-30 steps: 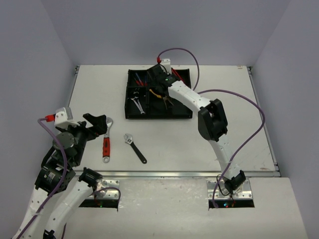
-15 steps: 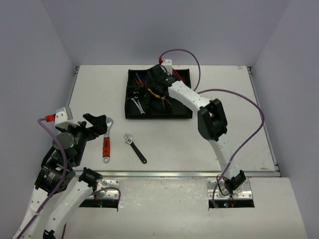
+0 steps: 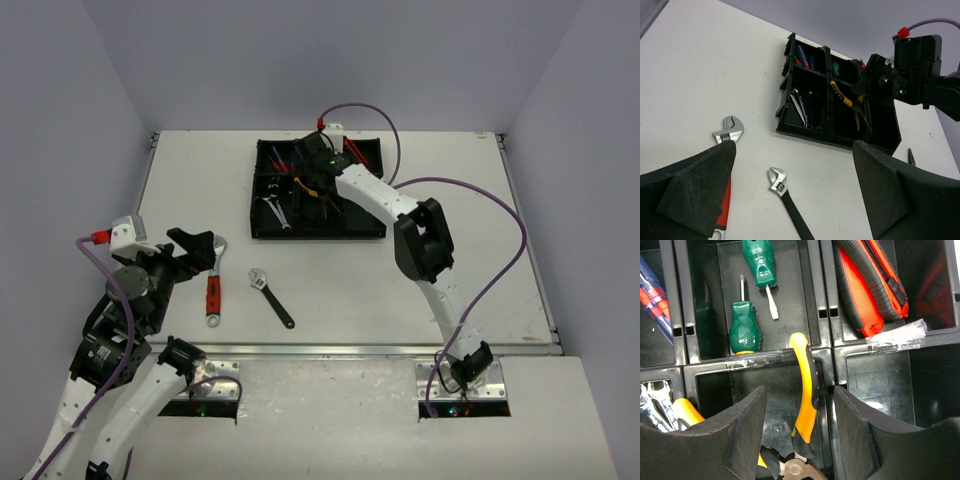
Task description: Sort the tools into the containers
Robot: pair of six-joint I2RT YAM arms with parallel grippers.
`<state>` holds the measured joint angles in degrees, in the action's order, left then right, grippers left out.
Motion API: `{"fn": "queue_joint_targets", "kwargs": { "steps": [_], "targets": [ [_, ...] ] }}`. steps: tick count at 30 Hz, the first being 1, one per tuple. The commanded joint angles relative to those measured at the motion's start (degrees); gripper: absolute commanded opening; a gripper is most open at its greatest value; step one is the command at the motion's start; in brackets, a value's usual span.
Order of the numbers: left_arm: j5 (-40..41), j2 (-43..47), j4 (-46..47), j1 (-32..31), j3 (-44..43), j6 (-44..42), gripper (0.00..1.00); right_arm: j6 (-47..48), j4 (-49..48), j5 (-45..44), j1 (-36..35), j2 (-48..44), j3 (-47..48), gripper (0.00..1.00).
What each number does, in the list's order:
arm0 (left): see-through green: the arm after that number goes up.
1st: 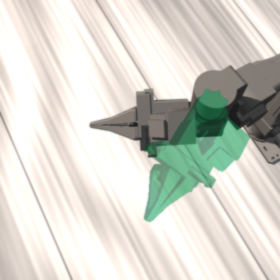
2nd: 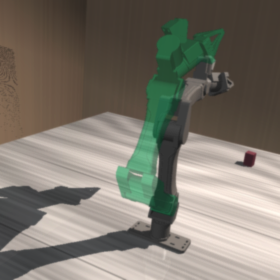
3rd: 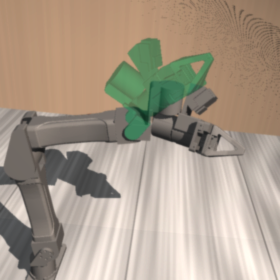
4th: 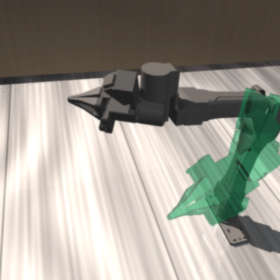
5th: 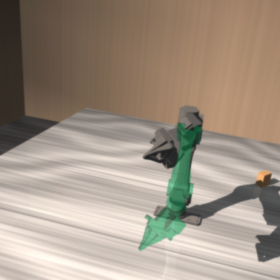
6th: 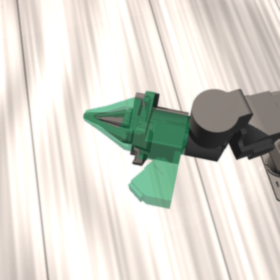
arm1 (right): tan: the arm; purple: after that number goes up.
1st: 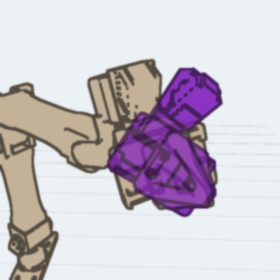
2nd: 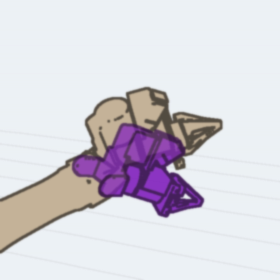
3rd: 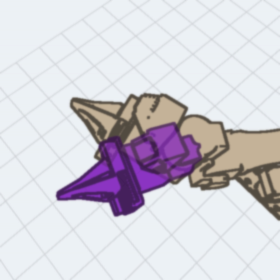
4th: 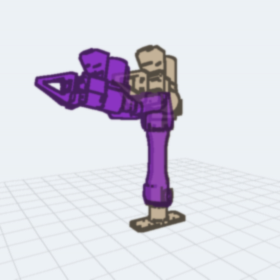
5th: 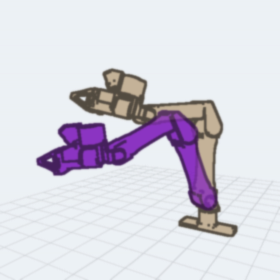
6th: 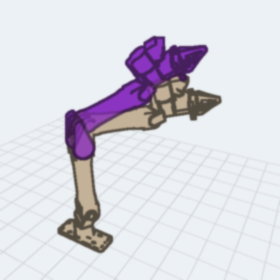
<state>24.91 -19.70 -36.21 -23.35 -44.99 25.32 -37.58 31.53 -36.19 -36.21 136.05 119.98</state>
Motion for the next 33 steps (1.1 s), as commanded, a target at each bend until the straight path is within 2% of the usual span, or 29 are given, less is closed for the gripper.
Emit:
{"fn": "queue_joint_targets", "kwargs": {
  "steps": [1,7,14,16,18,20,22,28,32,33],
  "targets": [
    [0.3,0.3,2.0,-0.7,-0.2,-0.5,1.0,-0.7,-1.8,1.5,-0.3,-1.6,1.3,0.55],
    [0.4,0.3,1.9,-0.7,-0.1,-0.4,1.0,-1.3,-2.1,4.3,-0.3,-1.6,-0.2,0.26],
    [0.6,0.3,1.8,-0.7,-0.1,-0.4,1.0,-3.7,-2.0,4.3,-0.3,-1.3,-3.0,0.2],
    [0.6,0.3,1.8,-0.8,-0.2,-0.4,1.0,-4.3,-1.9,5.0,0.0,-1.0,-3.9,0.12],
    [0.7,0.5,1.8,-0.8,-0.1,-0.3,1.0,-5.6,-2.0,6.1,0.3,-1.2,-5.1,0.09],
    [0.6,0.5,1.8,-0.8,-0.1,-0.3,1.0,-5.7,-2.1,6.5,0.3,-1.5,-5.5,0.14],
    [0.7,0.4,1.8,-0.8,-0.2,-0.3,1.0,-5.7,-2.1,7.0,0.3,-2.5,-6.1,0.27],
    [0.6,0.1,1.8,-0.9,-0.1,-0.3,1.0,-2.4,-3.9,9.9,0.3,-9.9,-9.1,0.32],
    [0.7,0.3,1.8,-0.9,-0.1,-0.3,1.0,-0.3,-3.4,8.8,0.4,-17.6,-13.8,0.58],
    [0.7,0.4,1.8,-0.9,-0.1,-0.3,1.0,0.2,-3.5,8.5,0.7,-20.7,-16.8,0.68]
  ]
}}
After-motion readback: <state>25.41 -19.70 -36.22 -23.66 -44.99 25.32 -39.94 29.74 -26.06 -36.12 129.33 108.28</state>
